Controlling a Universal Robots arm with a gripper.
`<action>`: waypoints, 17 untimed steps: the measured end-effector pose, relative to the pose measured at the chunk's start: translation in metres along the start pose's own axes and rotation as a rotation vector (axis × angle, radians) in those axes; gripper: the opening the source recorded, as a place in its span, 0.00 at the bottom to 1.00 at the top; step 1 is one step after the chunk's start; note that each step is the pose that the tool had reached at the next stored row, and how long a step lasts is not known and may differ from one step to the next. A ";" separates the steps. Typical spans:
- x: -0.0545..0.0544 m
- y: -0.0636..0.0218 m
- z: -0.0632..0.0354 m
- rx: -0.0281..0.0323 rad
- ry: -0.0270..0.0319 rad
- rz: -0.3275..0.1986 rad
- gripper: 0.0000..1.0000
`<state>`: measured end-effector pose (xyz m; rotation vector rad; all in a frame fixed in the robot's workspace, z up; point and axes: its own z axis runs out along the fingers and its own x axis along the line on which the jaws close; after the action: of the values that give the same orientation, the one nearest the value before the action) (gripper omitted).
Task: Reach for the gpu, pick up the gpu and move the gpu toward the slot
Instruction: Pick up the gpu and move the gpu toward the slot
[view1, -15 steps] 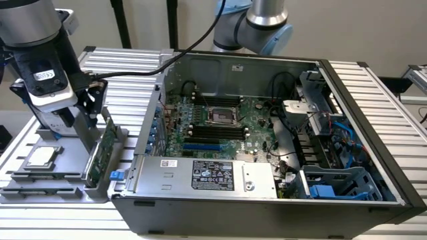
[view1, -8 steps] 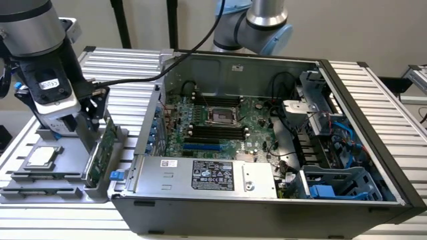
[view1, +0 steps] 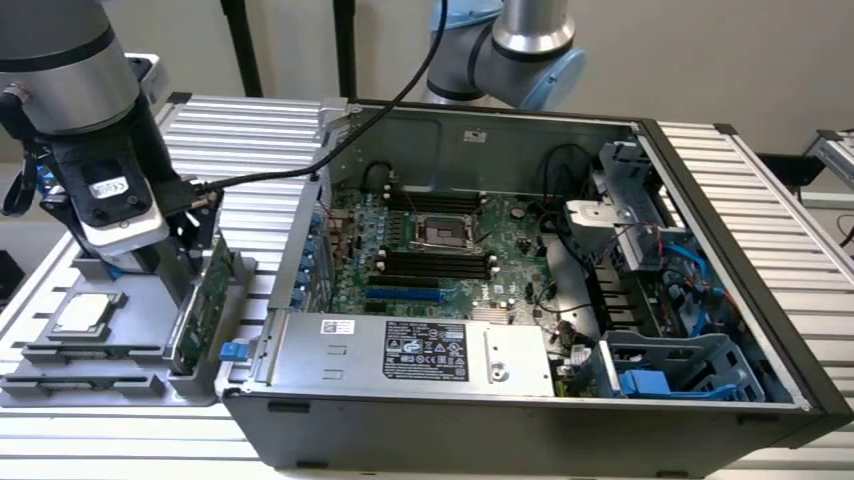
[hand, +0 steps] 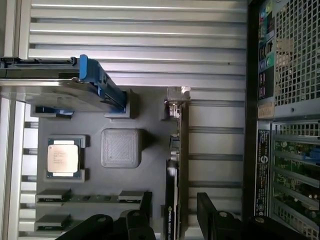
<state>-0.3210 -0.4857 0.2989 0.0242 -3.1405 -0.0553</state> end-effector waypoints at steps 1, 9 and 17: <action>0.000 -0.0003 0.0018 0.0000 -0.0001 0.000 0.48; 0.000 -0.0033 0.0163 0.0002 -0.0025 0.000 0.48; 0.000 -0.0065 0.0307 0.0003 -0.0057 0.001 0.48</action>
<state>-0.3210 -0.4911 0.2680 0.0224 -3.1462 -0.0550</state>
